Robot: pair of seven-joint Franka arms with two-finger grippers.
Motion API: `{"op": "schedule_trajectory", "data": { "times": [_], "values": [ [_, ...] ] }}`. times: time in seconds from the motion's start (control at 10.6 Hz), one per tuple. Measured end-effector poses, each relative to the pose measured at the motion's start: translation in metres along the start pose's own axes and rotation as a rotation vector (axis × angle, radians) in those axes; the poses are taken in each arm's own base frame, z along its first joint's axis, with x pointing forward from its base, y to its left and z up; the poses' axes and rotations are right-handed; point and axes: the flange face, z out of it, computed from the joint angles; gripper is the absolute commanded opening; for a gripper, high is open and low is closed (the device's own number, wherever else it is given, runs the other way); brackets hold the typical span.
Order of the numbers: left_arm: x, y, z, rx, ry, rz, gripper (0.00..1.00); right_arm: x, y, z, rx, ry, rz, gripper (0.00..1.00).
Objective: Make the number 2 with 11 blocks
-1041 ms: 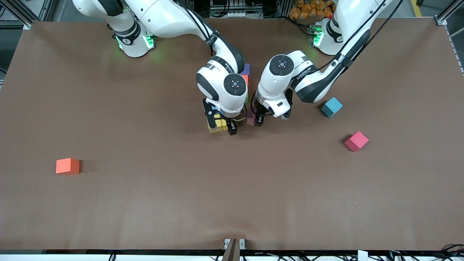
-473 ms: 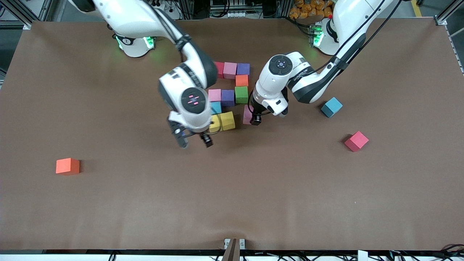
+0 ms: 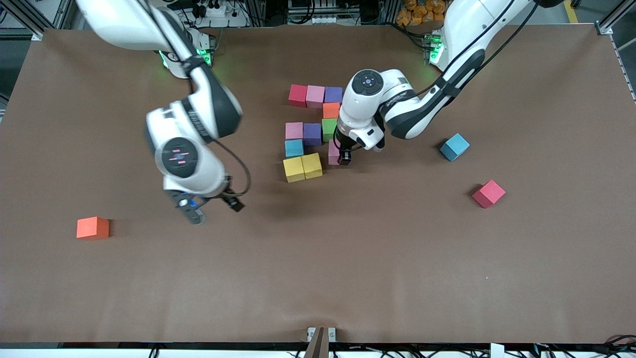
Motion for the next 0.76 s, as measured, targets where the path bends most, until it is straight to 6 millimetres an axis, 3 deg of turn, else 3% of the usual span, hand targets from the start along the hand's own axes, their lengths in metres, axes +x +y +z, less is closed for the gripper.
{"op": "schedule_trajectory", "data": {
  "times": [0.28, 0.76],
  "values": [
    [0.008, 0.0, 0.027, 0.001, 0.014, 0.044, 0.54, 0.042, 0.045, -0.027, 0.027, 0.011, -0.14, 1.0],
    [0.003, 0.014, 0.024, -0.012, -0.006, 0.03, 0.55, 0.053, 0.101, -0.087, 0.072, 0.036, -0.404, 1.0]
  ]
}}
